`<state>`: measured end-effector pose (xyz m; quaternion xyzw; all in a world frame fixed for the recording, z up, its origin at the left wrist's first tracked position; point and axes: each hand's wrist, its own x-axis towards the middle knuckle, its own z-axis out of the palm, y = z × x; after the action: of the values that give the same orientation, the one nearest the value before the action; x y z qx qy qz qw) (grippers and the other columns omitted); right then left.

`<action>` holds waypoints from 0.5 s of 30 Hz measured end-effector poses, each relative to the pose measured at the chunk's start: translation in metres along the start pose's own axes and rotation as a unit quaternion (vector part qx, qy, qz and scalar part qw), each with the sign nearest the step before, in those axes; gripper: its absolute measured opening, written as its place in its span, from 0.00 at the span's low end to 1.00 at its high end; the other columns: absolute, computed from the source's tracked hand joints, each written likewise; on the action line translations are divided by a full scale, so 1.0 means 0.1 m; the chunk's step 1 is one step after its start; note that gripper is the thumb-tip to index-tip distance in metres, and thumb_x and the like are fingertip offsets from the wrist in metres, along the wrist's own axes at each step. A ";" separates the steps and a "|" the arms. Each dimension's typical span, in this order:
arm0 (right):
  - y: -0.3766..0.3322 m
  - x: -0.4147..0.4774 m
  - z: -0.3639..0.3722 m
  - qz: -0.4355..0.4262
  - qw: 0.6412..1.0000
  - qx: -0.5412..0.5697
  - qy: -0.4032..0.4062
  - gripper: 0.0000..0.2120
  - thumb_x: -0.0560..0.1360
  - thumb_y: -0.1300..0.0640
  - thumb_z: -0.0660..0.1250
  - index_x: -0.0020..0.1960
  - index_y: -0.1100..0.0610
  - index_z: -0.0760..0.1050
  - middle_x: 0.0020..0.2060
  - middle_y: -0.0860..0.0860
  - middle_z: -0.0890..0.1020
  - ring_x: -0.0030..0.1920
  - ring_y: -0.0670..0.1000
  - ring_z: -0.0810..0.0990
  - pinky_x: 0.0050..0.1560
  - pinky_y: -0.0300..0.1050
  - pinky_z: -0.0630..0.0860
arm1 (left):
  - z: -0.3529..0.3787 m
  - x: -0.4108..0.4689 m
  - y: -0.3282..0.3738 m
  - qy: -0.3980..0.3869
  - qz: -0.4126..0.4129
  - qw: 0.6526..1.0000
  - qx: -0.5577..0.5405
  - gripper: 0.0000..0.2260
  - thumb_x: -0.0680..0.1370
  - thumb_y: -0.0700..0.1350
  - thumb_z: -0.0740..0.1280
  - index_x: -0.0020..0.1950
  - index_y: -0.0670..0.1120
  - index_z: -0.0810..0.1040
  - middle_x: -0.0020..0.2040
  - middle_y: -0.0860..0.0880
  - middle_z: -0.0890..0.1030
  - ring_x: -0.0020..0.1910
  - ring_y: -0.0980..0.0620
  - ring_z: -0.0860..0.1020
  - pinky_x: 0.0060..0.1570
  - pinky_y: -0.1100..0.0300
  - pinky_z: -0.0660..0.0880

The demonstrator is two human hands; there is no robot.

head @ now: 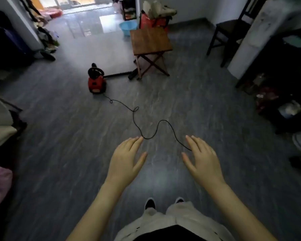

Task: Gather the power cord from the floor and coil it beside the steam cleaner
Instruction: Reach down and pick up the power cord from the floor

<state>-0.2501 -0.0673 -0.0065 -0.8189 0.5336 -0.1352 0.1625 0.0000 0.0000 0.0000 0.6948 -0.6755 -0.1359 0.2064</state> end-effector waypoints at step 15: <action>1.19 -0.34 -0.14 0.195 0.979 0.009 0.058 0.27 0.78 0.47 0.59 0.72 0.60 0.69 0.67 0.59 0.76 0.66 0.60 0.74 0.64 0.59 0.72 | 1.08 1.08 0.74 -0.112 0.170 0.978 -0.042 0.21 0.80 0.51 0.64 0.68 0.40 0.74 0.62 0.45 0.80 0.59 0.46 0.77 0.59 0.55 0.71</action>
<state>-0.3677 -0.0823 -0.0446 -0.6883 0.6904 -0.1526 0.1621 -0.1105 -0.1191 -0.0501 0.5411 -0.7960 -0.2043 0.1783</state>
